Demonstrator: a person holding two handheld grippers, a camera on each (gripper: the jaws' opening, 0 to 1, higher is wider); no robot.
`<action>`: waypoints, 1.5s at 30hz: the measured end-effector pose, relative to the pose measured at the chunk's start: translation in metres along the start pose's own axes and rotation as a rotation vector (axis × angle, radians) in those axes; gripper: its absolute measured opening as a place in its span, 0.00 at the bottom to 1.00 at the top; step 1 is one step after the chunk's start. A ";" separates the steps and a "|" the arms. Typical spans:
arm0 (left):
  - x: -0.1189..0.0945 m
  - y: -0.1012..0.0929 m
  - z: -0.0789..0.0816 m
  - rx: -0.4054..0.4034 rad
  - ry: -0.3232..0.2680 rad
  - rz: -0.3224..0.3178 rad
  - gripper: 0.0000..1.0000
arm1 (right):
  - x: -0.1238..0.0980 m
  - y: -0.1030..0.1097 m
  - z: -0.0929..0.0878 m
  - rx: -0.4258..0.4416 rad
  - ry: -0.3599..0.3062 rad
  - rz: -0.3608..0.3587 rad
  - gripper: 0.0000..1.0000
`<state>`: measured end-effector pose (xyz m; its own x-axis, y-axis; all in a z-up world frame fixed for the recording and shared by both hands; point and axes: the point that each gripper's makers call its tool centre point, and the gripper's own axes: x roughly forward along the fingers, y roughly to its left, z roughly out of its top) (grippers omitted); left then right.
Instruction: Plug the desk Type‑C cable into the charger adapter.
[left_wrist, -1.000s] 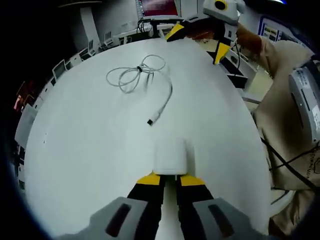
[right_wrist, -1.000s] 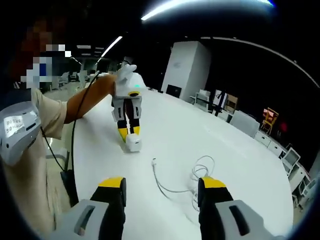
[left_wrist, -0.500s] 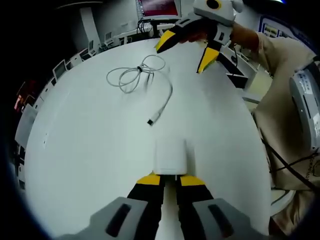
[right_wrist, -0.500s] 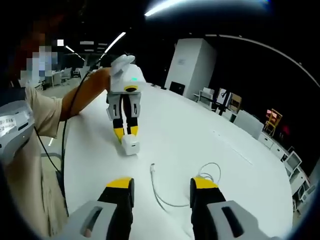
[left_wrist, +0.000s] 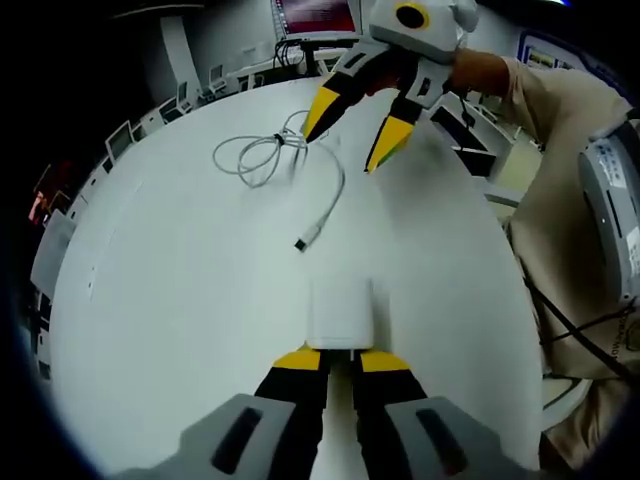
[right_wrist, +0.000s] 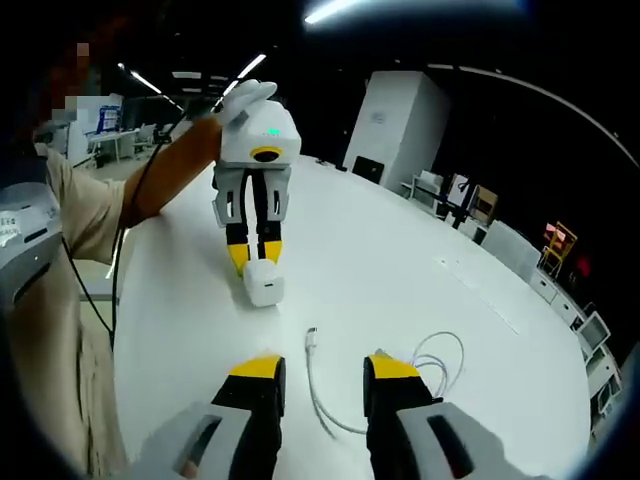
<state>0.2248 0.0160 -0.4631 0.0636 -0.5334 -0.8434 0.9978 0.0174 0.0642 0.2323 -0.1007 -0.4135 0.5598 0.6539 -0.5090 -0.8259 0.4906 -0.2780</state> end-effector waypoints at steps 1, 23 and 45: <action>0.000 0.000 0.000 -0.001 0.001 0.000 0.11 | 0.002 0.000 -0.001 -0.002 0.005 0.002 0.33; 0.001 0.001 0.001 0.010 0.005 0.003 0.11 | 0.033 0.005 -0.006 0.028 0.028 0.078 0.29; 0.001 0.001 0.001 0.014 0.001 -0.003 0.11 | 0.049 0.005 -0.014 -0.101 0.078 0.040 0.21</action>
<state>0.2255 0.0145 -0.4627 0.0601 -0.5328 -0.8441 0.9976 0.0038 0.0687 0.2545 -0.0740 -0.4513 0.5226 0.6227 -0.5823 -0.8522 0.4018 -0.3352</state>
